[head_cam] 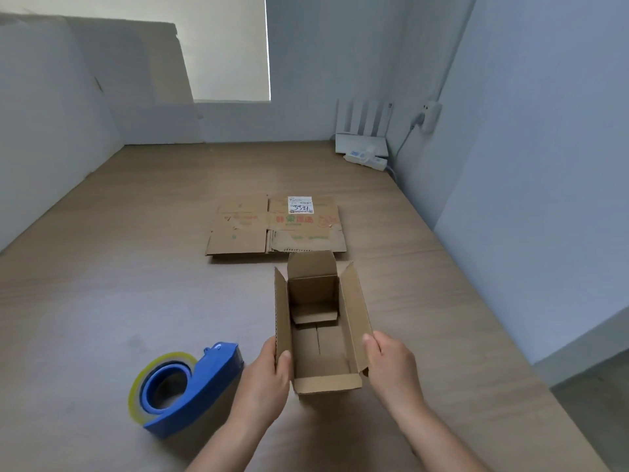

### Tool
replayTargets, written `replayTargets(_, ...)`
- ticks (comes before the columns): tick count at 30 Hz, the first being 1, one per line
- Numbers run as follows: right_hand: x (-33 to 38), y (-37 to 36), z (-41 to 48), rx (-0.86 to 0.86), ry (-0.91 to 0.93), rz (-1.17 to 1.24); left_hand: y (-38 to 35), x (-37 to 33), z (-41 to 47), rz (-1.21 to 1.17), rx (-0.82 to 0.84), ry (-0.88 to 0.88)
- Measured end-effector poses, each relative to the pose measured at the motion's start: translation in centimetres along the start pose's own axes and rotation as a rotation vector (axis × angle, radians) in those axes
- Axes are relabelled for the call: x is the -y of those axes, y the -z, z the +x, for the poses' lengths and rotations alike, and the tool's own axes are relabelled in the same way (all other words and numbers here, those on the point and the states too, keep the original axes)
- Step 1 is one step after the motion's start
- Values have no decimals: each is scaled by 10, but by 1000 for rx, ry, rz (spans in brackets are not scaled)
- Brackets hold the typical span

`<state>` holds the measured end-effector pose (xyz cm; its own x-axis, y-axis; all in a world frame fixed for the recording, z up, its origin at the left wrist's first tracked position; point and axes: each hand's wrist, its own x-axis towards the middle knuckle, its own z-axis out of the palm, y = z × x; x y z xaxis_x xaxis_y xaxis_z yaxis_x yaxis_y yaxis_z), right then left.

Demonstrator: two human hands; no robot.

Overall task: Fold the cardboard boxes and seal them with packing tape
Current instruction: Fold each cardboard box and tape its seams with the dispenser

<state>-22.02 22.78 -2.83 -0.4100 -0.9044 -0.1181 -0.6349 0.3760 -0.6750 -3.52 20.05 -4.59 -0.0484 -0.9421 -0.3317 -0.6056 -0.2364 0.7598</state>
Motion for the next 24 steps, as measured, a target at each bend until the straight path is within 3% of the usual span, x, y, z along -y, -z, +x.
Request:
replayTargets(9, 23, 27, -19, -79, 261, 111, 21, -22, -46, -165, -135, -104)
replayTargets(17, 44, 41, -34, 34, 543, 292, 33, -26, -109, -298, -405, -40)
replayTargets(24, 62, 33, -48, 234, 718, 436, 32, -25, -165, -312, -661, 48)
